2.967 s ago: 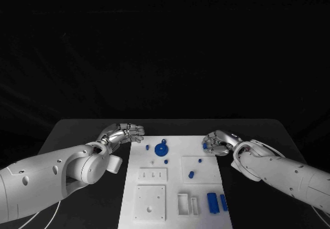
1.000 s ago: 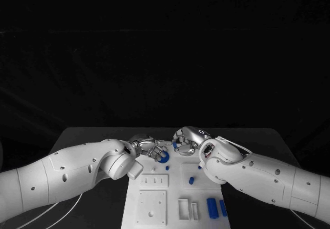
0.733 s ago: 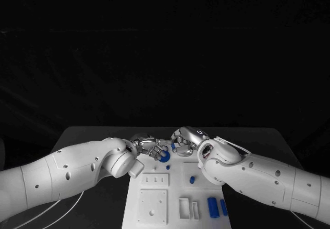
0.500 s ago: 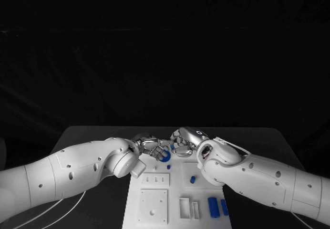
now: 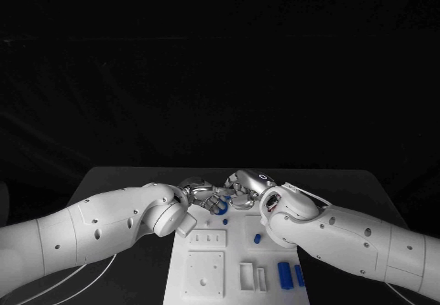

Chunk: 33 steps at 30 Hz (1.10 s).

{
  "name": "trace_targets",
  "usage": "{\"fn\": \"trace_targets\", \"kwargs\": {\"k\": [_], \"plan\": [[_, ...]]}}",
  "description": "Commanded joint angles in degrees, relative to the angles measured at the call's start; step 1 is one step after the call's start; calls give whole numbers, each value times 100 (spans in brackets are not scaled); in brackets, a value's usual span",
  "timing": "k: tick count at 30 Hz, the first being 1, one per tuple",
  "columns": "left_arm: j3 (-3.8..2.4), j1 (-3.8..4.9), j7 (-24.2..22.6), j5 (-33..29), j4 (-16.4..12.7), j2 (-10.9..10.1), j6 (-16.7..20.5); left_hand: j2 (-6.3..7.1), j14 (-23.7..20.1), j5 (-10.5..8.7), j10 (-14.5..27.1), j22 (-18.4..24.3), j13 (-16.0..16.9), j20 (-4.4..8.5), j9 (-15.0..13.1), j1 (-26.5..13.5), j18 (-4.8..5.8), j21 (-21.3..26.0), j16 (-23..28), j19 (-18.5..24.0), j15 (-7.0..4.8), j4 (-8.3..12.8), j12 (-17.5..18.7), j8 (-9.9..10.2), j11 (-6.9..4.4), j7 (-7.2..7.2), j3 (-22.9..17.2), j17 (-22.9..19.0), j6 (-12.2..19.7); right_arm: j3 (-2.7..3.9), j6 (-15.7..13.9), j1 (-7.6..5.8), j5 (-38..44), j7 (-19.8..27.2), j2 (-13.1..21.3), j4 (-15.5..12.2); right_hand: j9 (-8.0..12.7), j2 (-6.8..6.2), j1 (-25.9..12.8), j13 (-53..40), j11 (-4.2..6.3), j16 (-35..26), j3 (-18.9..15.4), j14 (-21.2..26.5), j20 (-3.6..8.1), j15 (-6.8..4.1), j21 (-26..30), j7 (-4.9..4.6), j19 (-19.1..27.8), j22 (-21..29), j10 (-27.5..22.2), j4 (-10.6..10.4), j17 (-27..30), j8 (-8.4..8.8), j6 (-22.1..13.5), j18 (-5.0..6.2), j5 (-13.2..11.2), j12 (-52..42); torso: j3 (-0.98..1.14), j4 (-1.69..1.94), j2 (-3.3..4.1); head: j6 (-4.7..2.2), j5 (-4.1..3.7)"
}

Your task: Assemble the parts on the task board

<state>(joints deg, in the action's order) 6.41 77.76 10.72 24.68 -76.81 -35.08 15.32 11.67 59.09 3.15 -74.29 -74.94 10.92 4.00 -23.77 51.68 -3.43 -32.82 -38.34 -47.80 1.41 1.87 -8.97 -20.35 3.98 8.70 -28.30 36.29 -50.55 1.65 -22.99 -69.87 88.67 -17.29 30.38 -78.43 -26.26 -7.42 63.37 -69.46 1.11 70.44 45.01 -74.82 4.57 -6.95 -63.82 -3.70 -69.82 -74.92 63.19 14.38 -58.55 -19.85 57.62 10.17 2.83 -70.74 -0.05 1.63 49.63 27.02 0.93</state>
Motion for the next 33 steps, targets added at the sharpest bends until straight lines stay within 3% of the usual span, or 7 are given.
{"fn": "trace_targets", "kwargs": {"k": [1,6,16,23,28,33], "plan": [[-5,6,-109,-33,-46,18,67,-115,-42,-32,43,-111,14,10,-9,22,-16,-41,-31,38,15,9,38,-23,-2,-31,40,-11,-17,-11,116,5,81,-16,-27,0,-193,-13,-51,-5,6,-21,33,3,32,-37,-19,-146,-23,-60,41,14,0,-83,178,483,4,-19,-2,2,0,0,-2],[-5,4,-216,-107,-17,80,199,-269,-44,-32,44,-107,34,7,-11,76,-16,-50,-44,50,16,64,43,-22,-3,-32,99,-20,-16,-20,144,27,66,0,-42,-24,-194,-15,-53,-9,6,-22,37,2,32,-38,-18,-145,-23,-60,47,16,0,-83,179,483,4,-22,0,7,1,1,-4],[5,0,-310,-309,4,105,283,-799,-35,-27,16,-95,93,11,-16,306,-10,-72,-87,64,7,384,47,-35,-18,-52,225,-51,-62,-22,175,34,36,18,-52,-24,-195,-16,-57,-8,6,-24,43,1,32,-38,-16,-146,-25,-59,48,18,1,-82,179,483,4,-21,4,-5,5,0,10],[7,0,-314,-366,3,85,189,-1099,-51,-23,20,-88,123,9,-1,401,5,-71,-97,86,12,620,70,-18,-15,-55,260,-89,-75,-24,176,34,35,2,-46,-9,-195,-14,-62,-4,6,-26,50,0,31,-38,-14,-146,-26,-58,44,18,2,-80,178,483,4,-16,5,-1,4,5,-12],[11,0,-298,-363,3,89,152,-1257,-61,-23,-26,-85,158,6,2,541,13,-74,-103,96,17,869,63,-30,-34,-79,191,-122,-137,-24,183,34,34,6,-50,0,-196,-12,-64,-5,6,-27,54,0,31,-38,-13,-146,-27,-57,45,18,2,-80,178,483,4,-16,4,0,5,3,-14],[12,0,-281,-322,4,82,173,-1245,-47,-32,-120,-80,199,-1,-13,726,22,-85,-125,70,20,922,31,-70,-70,-116,-190,-142,-243,-26,191,35,34,-6,-58,0,-196,-11,-66,-5,6,-28,56,0,31,-38,-12,-146,-27,-57,46,19,2,-79,178,483,4,-17,5,1,8,4,-16]]}}
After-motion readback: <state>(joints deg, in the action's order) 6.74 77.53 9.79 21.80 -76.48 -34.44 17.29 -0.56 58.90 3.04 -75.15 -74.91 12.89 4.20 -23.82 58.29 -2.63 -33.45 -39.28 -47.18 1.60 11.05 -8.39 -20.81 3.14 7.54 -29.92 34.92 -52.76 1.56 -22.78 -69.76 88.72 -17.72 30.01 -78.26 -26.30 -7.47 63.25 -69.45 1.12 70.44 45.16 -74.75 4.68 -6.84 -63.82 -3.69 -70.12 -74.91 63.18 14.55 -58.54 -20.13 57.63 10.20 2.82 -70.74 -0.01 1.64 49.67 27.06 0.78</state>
